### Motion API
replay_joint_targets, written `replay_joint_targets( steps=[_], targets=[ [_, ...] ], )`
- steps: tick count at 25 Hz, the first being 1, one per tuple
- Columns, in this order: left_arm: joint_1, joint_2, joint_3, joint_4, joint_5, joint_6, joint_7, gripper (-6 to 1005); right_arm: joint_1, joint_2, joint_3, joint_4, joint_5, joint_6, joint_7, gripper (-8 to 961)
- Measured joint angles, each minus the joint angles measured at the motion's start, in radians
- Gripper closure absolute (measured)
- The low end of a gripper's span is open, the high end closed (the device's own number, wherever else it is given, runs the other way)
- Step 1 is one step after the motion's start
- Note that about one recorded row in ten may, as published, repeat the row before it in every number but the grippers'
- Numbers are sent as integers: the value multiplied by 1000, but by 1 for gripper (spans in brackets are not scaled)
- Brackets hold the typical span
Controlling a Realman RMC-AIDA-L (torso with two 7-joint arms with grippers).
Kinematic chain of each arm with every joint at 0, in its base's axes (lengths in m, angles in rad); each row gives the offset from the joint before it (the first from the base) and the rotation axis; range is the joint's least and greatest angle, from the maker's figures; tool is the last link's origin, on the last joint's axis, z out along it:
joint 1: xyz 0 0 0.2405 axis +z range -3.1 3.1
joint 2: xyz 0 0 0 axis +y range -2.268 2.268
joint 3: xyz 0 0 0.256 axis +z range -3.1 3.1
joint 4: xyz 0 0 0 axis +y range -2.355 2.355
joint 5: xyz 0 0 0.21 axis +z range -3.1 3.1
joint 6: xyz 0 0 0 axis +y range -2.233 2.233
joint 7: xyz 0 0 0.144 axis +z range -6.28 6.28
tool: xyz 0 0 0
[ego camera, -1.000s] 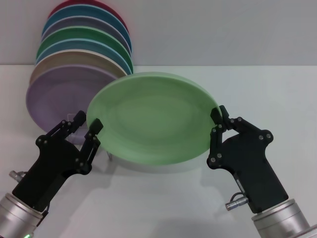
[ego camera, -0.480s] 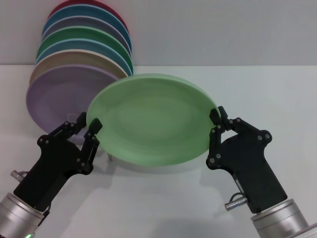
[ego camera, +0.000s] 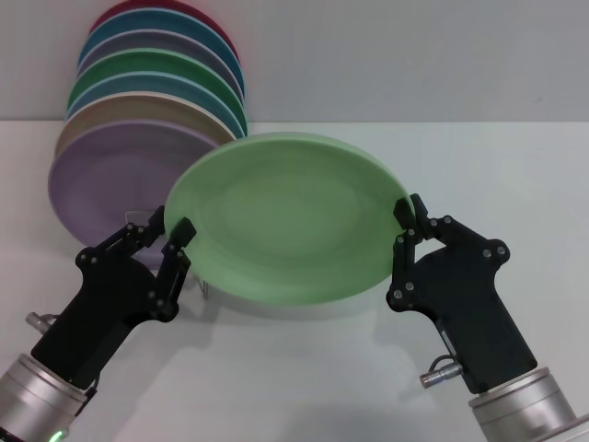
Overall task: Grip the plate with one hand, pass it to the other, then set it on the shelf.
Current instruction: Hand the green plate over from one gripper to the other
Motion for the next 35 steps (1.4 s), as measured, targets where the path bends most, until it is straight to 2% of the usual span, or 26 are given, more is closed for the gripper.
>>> replay_joint_targets(
  steps=[13, 35],
  targets=[
    [-12, 0, 3, -26, 0, -30, -1, 778, -2, 1, -17, 33, 68, -27, -46, 934],
    [-26, 2, 3, -27, 8, -55, -15, 846, -2, 1, -32, 61, 82, -25, -98, 935]
  ],
)
